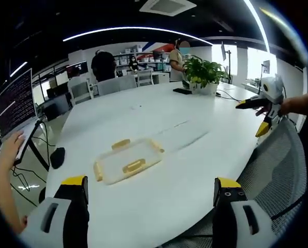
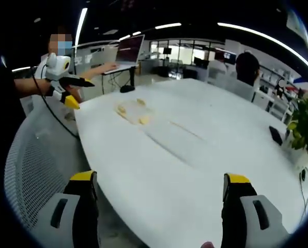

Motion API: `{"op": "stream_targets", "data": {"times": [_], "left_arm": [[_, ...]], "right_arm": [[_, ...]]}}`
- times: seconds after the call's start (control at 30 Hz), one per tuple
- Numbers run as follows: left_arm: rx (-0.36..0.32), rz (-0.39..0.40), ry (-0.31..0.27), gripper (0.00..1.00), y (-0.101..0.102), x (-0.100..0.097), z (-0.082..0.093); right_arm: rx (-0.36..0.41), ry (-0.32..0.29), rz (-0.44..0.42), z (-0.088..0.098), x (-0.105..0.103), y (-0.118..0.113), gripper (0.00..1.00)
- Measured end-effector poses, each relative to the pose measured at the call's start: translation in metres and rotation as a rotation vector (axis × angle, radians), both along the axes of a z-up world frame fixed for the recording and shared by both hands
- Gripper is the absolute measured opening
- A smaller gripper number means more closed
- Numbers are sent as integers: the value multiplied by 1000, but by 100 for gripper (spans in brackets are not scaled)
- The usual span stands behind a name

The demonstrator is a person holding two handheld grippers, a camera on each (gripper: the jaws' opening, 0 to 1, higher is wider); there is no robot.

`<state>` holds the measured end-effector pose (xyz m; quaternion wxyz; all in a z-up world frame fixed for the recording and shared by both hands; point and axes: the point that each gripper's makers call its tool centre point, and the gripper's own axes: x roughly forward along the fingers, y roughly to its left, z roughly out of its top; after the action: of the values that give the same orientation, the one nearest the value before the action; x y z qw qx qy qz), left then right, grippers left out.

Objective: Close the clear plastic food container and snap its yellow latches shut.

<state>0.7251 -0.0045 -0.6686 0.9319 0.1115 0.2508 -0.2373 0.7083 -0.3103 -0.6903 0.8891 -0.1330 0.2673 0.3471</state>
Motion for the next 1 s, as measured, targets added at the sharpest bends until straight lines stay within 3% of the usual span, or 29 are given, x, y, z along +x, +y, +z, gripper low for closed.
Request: {"op": "stream_targets", "data": {"times": [0.57, 1.0], "left_arm": [[-8, 1, 13, 99, 0, 0, -4], [-9, -26, 22, 99, -4, 0, -5]], "right_arm": [[3, 14, -3, -4, 5, -1, 99], [27, 4, -65, 0, 5, -13, 99]]}}
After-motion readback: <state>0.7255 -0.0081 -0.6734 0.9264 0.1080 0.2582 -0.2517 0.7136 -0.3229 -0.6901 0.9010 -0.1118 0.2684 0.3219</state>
